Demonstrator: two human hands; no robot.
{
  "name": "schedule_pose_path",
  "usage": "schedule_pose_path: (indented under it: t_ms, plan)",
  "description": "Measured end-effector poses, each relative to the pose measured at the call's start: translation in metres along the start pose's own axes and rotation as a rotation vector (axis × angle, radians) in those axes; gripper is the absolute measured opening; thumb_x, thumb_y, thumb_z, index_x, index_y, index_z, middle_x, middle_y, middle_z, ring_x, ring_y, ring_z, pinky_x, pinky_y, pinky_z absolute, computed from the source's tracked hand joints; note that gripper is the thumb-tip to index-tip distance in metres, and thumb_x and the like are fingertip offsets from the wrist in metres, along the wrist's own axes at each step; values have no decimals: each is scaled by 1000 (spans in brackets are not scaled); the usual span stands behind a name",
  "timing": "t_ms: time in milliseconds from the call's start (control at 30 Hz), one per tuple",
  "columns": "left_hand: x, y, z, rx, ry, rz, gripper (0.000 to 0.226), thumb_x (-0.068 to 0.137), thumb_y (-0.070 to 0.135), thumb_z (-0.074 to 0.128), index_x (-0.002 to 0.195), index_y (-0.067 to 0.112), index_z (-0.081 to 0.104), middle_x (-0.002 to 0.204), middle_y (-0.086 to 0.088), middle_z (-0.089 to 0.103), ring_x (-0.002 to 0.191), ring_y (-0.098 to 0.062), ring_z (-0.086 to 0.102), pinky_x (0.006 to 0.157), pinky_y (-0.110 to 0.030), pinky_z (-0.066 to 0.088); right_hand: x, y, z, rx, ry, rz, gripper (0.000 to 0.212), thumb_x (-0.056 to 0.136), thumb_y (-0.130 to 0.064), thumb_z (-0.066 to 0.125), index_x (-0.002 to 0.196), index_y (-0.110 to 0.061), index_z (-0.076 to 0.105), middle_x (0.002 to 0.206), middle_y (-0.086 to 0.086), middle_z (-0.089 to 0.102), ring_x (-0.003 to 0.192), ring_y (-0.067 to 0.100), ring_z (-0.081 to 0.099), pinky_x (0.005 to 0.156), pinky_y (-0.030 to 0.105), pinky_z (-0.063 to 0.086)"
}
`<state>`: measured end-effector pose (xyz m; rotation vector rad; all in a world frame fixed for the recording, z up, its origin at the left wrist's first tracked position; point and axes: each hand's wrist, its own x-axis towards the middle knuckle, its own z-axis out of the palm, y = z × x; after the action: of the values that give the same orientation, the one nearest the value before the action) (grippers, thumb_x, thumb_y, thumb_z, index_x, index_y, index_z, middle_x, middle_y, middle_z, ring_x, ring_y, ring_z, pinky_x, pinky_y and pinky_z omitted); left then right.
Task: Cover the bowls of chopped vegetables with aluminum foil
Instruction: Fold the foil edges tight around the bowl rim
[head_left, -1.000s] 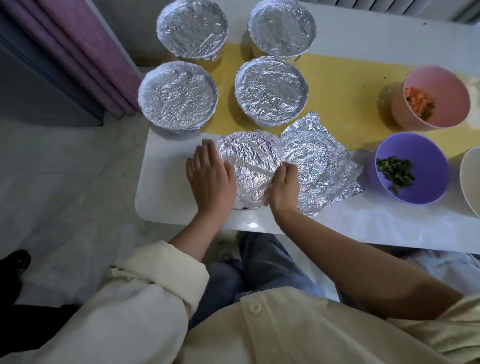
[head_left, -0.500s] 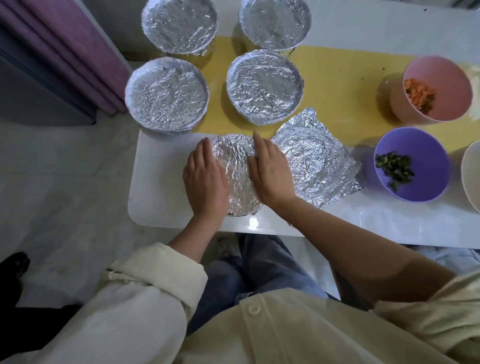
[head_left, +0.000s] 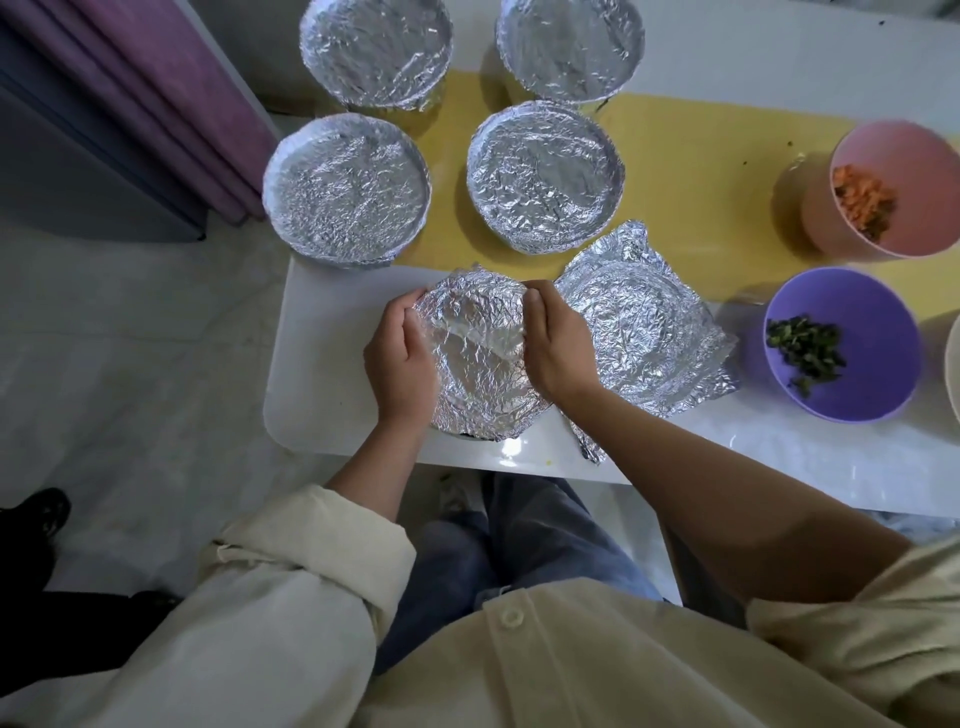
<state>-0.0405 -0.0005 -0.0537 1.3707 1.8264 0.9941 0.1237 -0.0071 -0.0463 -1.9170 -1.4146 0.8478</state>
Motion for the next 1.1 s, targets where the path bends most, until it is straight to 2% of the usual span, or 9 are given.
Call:
schedule_pose_path:
  t_ms: [100, 200, 267, 400, 533, 733, 900, 1000, 1100]
  plan:
    - [2, 0, -5, -74, -80, -37, 35, 104, 13, 37, 127, 13, 64, 108, 3, 69, 81, -10, 57, 76, -21, 44, 1, 2, 0, 79, -3, 45, 32, 106, -34, 32, 108, -17, 58, 62, -6, 47, 55, 9, 42, 53, 31, 27]
    - [2, 5, -11, -85, -117, -89, 35, 107, 15, 35, 134, 9, 56, 129, 2, 62, 115, -12, 58, 89, -10, 39, -2, 2, -1, 105, 13, 109, 31, 105, -33, 31, 103, -17, 57, 65, -1, 51, 58, 12, 45, 57, 33, 33]
    - [-5, 9, -11, -11, -68, -116, 36, 106, 22, 39, 137, 8, 51, 137, -5, 57, 119, -14, 56, 91, -16, 40, -7, 1, -2, 67, 69, 146, 35, 102, -36, 29, 109, -17, 57, 80, 5, 62, 72, 21, 58, 67, 37, 46]
    - [-26, 14, -7, 245, 73, -36, 50, 97, 39, 57, 131, 3, 50, 130, -14, 53, 114, -30, 56, 83, -38, 47, -13, -6, -6, -183, 204, -187, 35, 98, -17, 43, 131, -10, 54, 136, 10, 53, 124, 25, 47, 104, 38, 35]
    - [-26, 13, -4, 153, 103, -8, 34, 95, 23, 63, 118, 0, 55, 117, -13, 64, 97, -29, 61, 74, -22, 37, -5, -7, -1, -325, 31, -423, 41, 102, -19, 42, 140, -6, 47, 144, 14, 46, 128, 30, 46, 104, 40, 38]
    - [-13, 10, -3, 1, 157, -90, 19, 98, 15, 59, 109, 0, 64, 103, -10, 72, 77, -6, 56, 66, -10, 38, 0, 2, 0, -224, -12, -367, 43, 104, -23, 37, 143, -9, 43, 127, 8, 54, 109, 26, 54, 82, 34, 46]
    - [-11, 5, 0, -48, 172, -109, 20, 100, 11, 54, 99, -3, 69, 88, -17, 72, 69, -9, 53, 61, -2, 35, 7, -1, -1, -74, -15, -238, 35, 105, -24, 36, 135, -16, 52, 117, 1, 62, 100, 20, 59, 80, 30, 45]
    - [-10, 4, -1, -83, 148, -117, 27, 101, 11, 51, 91, -7, 68, 84, -25, 70, 73, -21, 57, 59, -4, 35, 12, -2, 0, 37, -23, -128, 29, 104, -24, 38, 124, -20, 58, 74, -10, 55, 67, 13, 51, 64, 30, 39]
    - [-9, 3, -1, -99, 135, -125, 33, 102, 12, 49, 91, -14, 67, 88, -31, 69, 83, -28, 60, 59, -16, 42, 14, -4, 0, 45, -21, -73, 23, 104, -26, 39, 115, -20, 59, 61, -12, 47, 57, 13, 46, 58, 34, 38]
